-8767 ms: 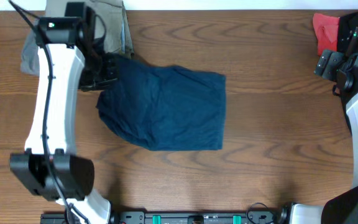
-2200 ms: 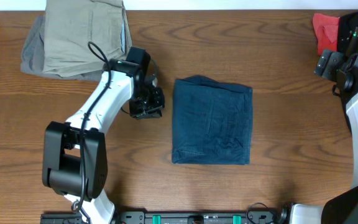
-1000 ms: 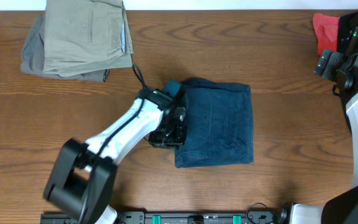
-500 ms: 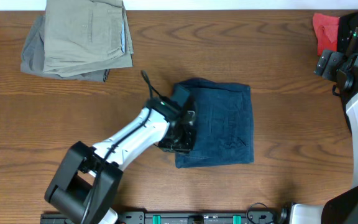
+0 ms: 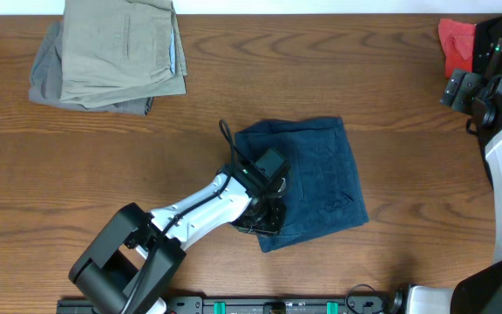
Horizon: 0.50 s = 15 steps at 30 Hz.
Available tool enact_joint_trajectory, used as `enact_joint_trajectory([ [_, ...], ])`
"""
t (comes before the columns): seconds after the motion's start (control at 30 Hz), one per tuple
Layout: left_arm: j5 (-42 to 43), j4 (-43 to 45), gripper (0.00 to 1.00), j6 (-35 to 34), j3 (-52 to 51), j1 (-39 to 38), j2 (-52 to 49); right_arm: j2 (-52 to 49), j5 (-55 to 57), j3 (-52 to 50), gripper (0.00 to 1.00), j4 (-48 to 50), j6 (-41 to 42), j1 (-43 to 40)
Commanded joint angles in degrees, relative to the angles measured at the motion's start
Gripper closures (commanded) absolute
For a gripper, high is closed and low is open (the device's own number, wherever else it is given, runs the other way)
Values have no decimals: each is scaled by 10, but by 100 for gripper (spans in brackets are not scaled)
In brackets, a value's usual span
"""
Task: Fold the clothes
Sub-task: 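Grasp the folded shorts' lower-left corner with the left gripper and drag right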
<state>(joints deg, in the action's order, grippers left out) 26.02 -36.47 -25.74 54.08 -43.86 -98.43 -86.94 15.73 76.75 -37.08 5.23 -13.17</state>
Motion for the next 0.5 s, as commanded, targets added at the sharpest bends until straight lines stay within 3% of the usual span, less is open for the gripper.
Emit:
enact_joint_trajectory([
  [0.0,-27,-20,94,-1,29,6,32,-2,7,1,1,0,5,-3],
  [0.2,-27,-20,94,3,48,5,104,-2,7,1,1,0,5,-3],
  [0.37,-23,-16,94,-26,38,4,91,-2,7,1,1,0,5,-3],
  [0.47,30,24,94,-27,17,4,66,-2,7,1,1,0,5,-3],
])
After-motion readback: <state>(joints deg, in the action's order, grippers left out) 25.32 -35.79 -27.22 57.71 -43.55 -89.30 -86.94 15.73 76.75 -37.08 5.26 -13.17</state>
